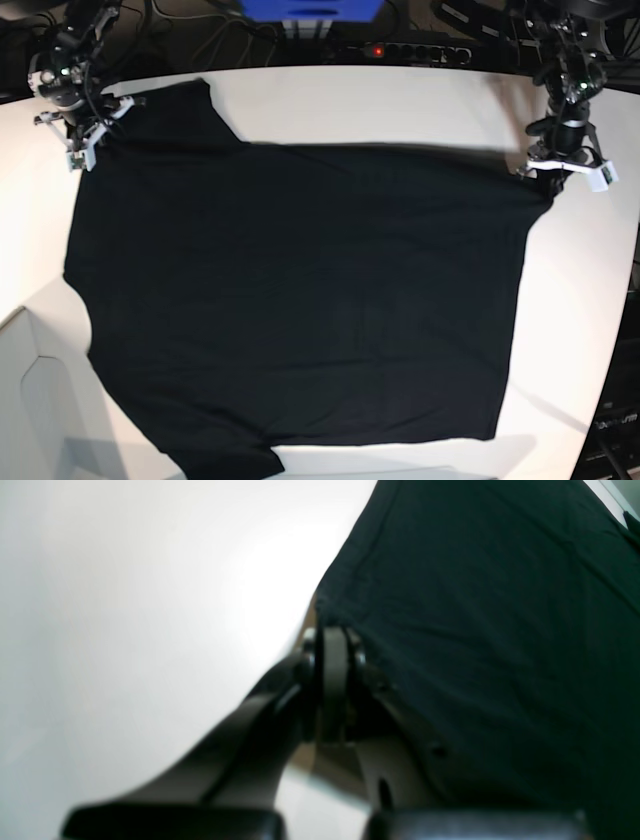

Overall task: Fold the T-shirt properly
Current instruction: 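Lift both shoulder corners and fold them toward the hem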

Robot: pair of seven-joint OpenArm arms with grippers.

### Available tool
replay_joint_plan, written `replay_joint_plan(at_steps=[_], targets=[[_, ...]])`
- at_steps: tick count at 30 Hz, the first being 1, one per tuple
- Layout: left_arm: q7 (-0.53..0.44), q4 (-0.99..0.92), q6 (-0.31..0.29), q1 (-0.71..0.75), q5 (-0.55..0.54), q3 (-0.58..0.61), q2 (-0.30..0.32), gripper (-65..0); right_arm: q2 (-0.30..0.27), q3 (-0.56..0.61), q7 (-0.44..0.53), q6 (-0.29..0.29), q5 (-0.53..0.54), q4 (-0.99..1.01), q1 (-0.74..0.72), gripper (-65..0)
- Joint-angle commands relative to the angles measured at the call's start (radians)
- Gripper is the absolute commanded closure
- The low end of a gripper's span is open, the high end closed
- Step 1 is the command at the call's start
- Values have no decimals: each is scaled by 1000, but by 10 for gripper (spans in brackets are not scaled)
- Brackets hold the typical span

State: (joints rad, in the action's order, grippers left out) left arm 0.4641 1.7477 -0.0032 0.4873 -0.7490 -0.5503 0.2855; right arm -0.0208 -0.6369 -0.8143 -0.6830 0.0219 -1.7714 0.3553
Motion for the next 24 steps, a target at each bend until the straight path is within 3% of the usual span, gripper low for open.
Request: replay_joint_plan(at_steps=[1,6,17,21,24], targets=[[-24,19,-2,1,-4,-11,16,0,-9,-19,-24,-15,-26,-8,0,0],[-24,19,-2,-2,-7,-11,16,0,-1,-90,-26,-15,-26,-103,-52,0],[-24,13,1,-108,-4,-9,11,0,-6,-87,-27,-15,-26,-157,-240,0],[-20,-1,4,-169,-2,0,16,0,-8,-50,-29,-15,-27,-152,-321,0],[43,-21,4,-233,-2,-4,14,0,-15,7,-64,-15,-27,-150,-388,0]])
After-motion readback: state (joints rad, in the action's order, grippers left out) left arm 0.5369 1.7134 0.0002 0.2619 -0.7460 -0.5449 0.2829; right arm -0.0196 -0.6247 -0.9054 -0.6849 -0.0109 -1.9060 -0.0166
